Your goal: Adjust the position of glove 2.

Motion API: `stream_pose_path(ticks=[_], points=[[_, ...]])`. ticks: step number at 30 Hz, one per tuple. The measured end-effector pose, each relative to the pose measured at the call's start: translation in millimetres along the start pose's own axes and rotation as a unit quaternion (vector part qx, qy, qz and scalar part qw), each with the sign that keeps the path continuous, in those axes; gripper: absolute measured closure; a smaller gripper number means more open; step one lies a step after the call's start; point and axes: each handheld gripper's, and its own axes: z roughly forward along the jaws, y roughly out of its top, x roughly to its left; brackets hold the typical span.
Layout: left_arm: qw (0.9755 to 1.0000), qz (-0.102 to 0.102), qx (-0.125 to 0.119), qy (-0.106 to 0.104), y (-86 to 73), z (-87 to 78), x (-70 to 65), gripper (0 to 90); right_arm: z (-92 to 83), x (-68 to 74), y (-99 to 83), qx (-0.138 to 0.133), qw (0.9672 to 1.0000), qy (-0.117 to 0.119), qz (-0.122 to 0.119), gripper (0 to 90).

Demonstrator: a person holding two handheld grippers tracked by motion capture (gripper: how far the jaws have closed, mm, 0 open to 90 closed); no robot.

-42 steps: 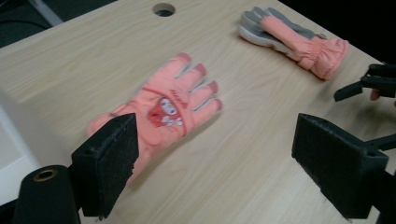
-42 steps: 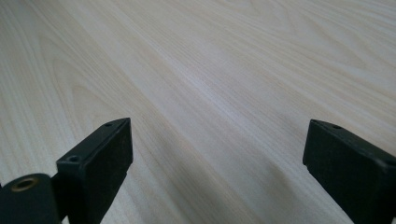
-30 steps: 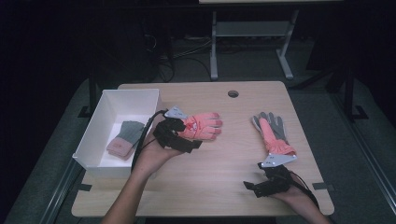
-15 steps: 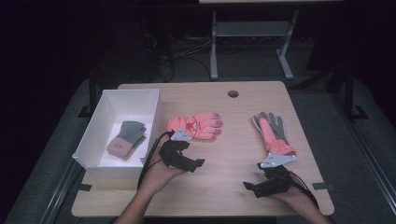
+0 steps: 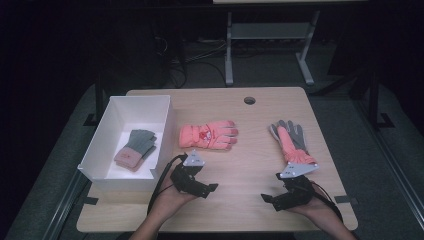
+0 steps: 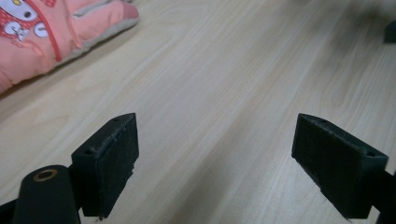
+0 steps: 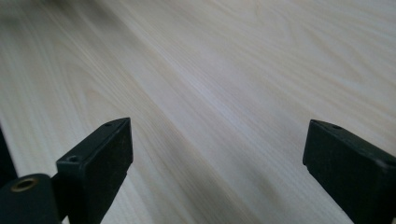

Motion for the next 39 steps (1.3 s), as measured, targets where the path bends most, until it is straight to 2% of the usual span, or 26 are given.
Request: stream_pose_path(ticks=[2,6,7,8,11,15,16,19,25,30,34,39], points=[[0.9999,0.009,0.005,0.005,-2.6,3.1,-1.3,14.4,-4.6,0.5,4.7,-0.006,1.0000,0.001,-0.006,9.5],[0.9999,0.012,0.008,0.000,-6.5,7.5,-1.1,14.4,-9.0,-3.2,12.0,-0.011,0.9999,-0.004,-0.001,20.2],[0.9999,0.013,0.008,-0.001,-7.2,8.3,-0.8,14.4,-10.2,-5.6,14.0,-0.015,0.9998,-0.008,-0.007,24.9],[0.9999,0.013,0.009,-0.001,-7.5,8.4,-0.2,14.4,-12.2,-8.2,17.1,-0.020,0.9997,-0.012,-0.006,33.8],[0.9999,0.012,0.006,0.000,-8.7,8.6,1.3,14.4,-16.1,-16.0,26.4,-0.028,0.9996,-0.007,-0.006,49.2],[0.9998,0.018,0.011,0.003,-9.7,9.2,3.1,14.4,-20.3,-32.4,37.1,-0.039,0.9988,-0.028,-0.012,70.2],[0.9998,0.017,0.010,0.002,-9.8,9.3,4.1,14.4,-22.1,-37.6,39.2,-0.041,0.9986,-0.031,-0.010,77.2],[0.9999,0.014,0.007,0.001,-10.1,8.9,4.2,14.6,-28.2,-55.2,44.1,-0.050,0.9971,-0.057,0.000,89.4],[0.9998,0.016,0.013,-0.003,-10.5,11.2,5.1,14.8,-35.2,-92.9,44.6,-0.052,0.9918,-0.114,0.026,90.0],[0.9998,0.016,0.012,-0.006,-10.4,11.6,5.5,14.8,-36.8,-124.2,36.3,-0.054,0.9882,-0.135,0.050,90.0],[0.9998,0.016,0.013,-0.005,-10.7,11.6,6.1,14.8,-31.8,-144.0,32.1,-0.050,0.9874,-0.137,0.062,90.0],[0.9998,0.016,0.015,-0.006,-10.8,12.5,6.5,14.8,-19.9,-154.6,29.6,-0.035,0.9894,-0.125,0.066,90.0]])
